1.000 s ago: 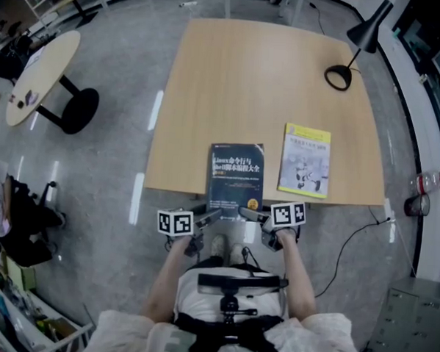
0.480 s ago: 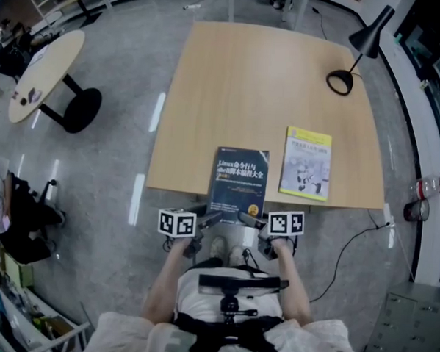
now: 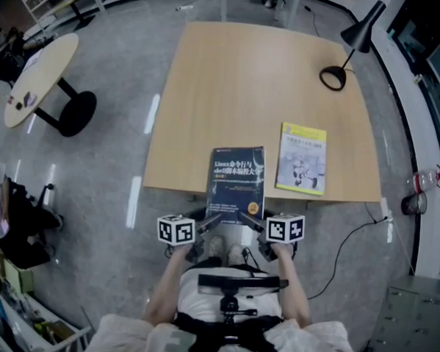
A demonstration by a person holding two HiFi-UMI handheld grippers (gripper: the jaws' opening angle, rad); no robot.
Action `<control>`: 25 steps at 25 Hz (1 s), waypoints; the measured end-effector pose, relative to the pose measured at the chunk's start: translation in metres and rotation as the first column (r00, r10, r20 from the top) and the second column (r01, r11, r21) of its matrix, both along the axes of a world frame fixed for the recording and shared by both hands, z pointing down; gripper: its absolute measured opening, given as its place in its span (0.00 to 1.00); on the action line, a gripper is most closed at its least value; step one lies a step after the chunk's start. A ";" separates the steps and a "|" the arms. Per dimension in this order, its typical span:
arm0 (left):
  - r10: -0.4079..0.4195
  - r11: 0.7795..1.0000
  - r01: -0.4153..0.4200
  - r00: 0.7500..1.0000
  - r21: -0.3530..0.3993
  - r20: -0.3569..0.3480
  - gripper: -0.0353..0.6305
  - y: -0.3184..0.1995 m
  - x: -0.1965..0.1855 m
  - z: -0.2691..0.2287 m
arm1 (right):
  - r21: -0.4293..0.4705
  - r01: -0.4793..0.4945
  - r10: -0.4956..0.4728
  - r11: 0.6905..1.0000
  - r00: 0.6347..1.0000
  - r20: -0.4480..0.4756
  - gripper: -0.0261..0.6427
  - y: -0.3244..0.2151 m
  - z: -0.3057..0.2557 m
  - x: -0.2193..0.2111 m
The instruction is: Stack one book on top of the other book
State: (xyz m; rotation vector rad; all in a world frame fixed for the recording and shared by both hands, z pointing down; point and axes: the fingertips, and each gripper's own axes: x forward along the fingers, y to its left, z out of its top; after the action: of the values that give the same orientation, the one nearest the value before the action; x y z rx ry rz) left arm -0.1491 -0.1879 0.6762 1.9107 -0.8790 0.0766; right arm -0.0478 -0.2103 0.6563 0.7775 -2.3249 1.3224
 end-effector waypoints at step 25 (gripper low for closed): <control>-0.013 0.992 0.009 0.999 0.125 0.031 0.46 -0.019 -0.010 -0.034 | 0.219 -0.014 0.016 0.976 1.000 -0.007 0.49 -0.023 -0.055 -0.007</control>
State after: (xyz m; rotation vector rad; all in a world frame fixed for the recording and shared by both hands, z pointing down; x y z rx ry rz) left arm -0.1591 -0.2067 0.6422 2.0258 -0.9350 0.0459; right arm -0.0543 -0.2330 0.6013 0.8658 -2.4909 1.0776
